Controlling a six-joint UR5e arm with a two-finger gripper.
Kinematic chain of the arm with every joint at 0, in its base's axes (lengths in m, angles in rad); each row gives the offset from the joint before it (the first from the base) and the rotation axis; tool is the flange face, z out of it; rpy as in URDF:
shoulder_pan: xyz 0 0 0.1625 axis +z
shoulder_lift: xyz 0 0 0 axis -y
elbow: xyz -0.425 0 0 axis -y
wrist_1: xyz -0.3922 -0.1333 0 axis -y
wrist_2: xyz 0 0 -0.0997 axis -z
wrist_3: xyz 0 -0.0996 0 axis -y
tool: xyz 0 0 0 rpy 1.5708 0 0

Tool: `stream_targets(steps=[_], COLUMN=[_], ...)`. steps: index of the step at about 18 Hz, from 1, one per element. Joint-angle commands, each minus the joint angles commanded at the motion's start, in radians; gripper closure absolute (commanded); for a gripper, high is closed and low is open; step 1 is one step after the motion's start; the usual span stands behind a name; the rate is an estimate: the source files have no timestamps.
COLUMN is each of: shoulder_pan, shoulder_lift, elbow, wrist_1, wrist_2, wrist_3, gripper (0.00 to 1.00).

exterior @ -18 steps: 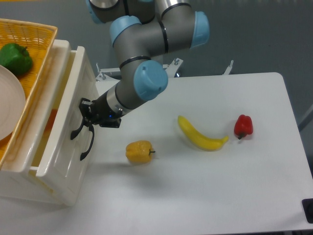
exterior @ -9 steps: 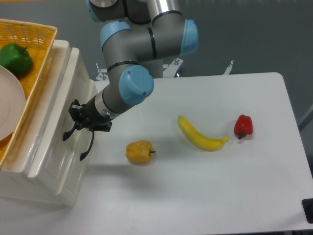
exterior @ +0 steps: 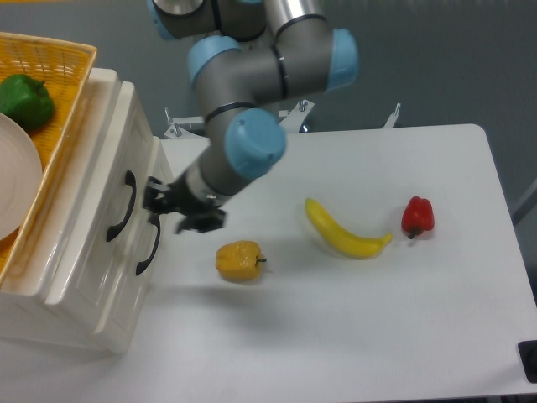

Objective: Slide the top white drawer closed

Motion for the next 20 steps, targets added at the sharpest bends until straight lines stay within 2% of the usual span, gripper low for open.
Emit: stream_targets(steps=[2, 3, 6, 8, 10, 11, 16, 20], shoulder_pan=[0.052, 0.068, 0.117, 0.166, 0.235, 0.264, 0.391, 0.451], shoulder_lift=[0.005, 0.005, 0.005, -0.006, -0.021, -0.024, -0.057, -0.097], elbow=[-0.001, 0.000, -0.002, 0.003, 0.000, 0.002, 0.003, 0.018], wrist_1=[0.074, 0.091, 0.108, 0.132, 0.189, 0.197, 0.201, 0.210], wrist_2=[0.086, 0.146, 0.392, 0.468, 0.474, 0.473, 0.468, 0.467], wrist_3=[0.000, 0.000, 0.005, 0.043, 0.171, 0.245, 0.492, 0.857], gripper=[0.00, 0.00, 0.00, 0.00, 0.00, 0.00, 0.00, 0.00])
